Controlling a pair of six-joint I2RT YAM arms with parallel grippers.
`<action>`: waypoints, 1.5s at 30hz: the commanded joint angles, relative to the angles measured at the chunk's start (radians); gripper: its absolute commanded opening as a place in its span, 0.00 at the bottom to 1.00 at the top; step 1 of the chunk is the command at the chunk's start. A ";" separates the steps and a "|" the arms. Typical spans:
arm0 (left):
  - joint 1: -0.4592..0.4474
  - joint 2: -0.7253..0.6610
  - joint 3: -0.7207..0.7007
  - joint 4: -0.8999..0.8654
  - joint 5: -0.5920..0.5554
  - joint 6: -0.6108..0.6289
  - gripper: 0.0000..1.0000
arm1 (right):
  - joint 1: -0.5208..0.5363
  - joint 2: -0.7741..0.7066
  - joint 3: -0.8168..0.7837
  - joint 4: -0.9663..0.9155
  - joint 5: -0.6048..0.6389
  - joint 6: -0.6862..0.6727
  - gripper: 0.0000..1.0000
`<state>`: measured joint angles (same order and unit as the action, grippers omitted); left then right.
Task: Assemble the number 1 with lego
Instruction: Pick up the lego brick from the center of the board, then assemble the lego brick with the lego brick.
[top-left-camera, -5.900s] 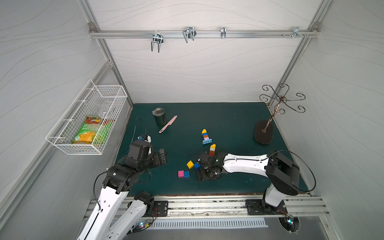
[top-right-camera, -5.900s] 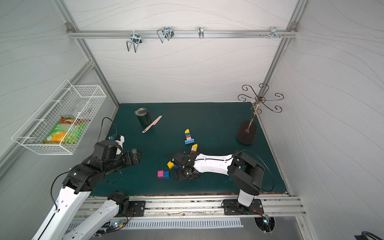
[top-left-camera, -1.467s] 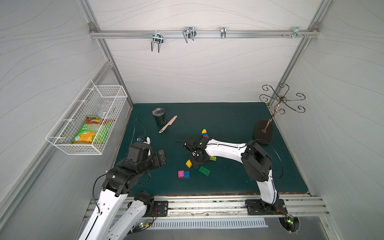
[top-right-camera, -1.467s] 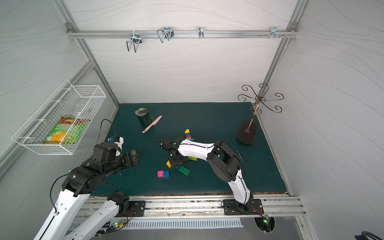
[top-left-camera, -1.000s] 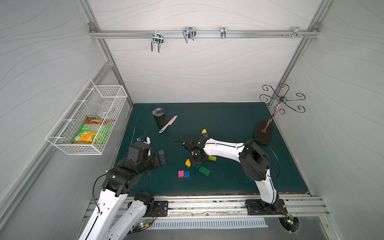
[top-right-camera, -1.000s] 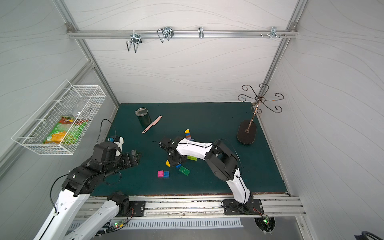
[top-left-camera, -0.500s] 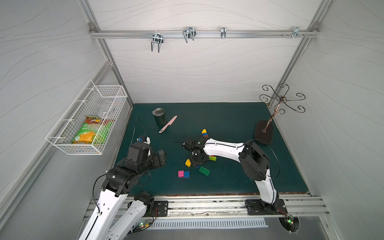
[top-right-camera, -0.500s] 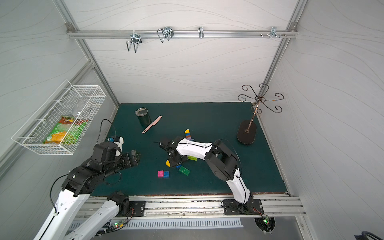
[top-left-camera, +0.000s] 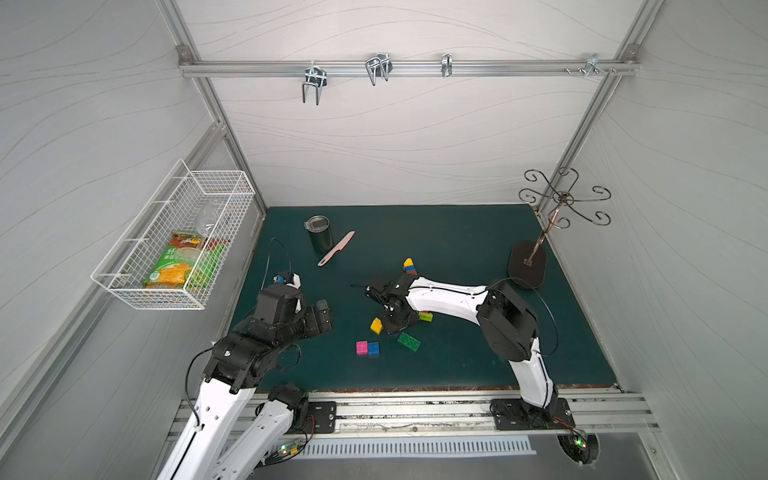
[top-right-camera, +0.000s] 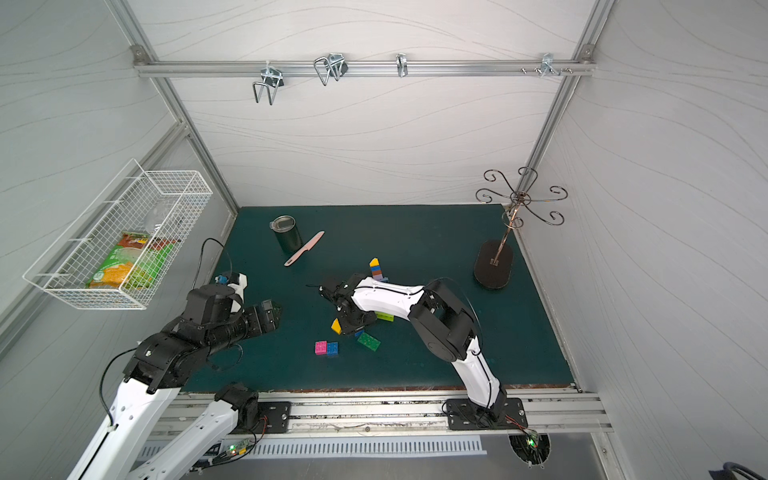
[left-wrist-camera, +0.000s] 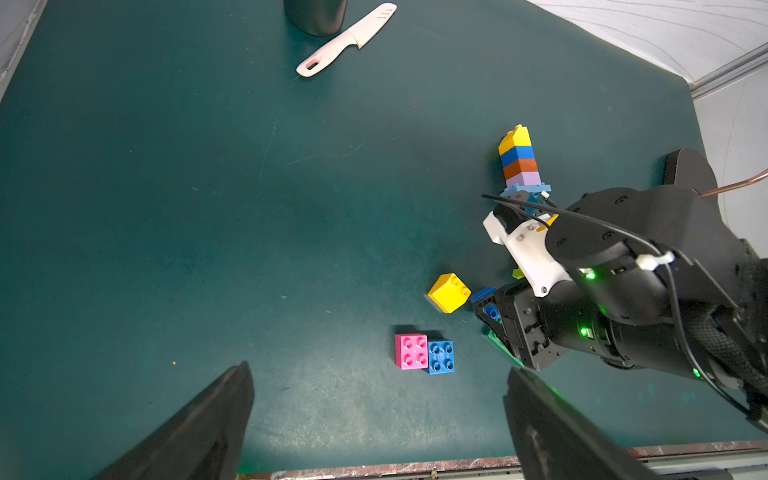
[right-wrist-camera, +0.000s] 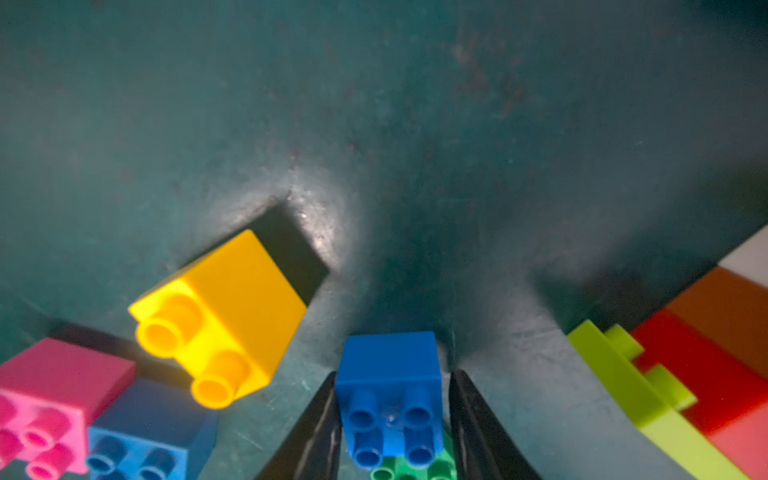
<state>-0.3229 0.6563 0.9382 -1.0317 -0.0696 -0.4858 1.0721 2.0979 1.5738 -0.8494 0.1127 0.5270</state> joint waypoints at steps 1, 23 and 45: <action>0.002 0.000 0.019 0.028 -0.007 0.000 1.00 | 0.007 0.022 0.031 -0.034 0.009 0.007 0.36; 0.002 0.010 0.018 0.032 0.004 0.002 1.00 | 0.014 -0.305 -0.153 -0.064 -0.046 -0.204 0.18; 0.002 -0.011 0.011 0.047 0.034 0.015 1.00 | 0.042 -0.245 -0.269 0.022 -0.059 -0.252 0.17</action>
<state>-0.3229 0.6434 0.9382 -1.0302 -0.0448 -0.4786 1.1130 1.8374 1.3090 -0.8345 0.0525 0.2974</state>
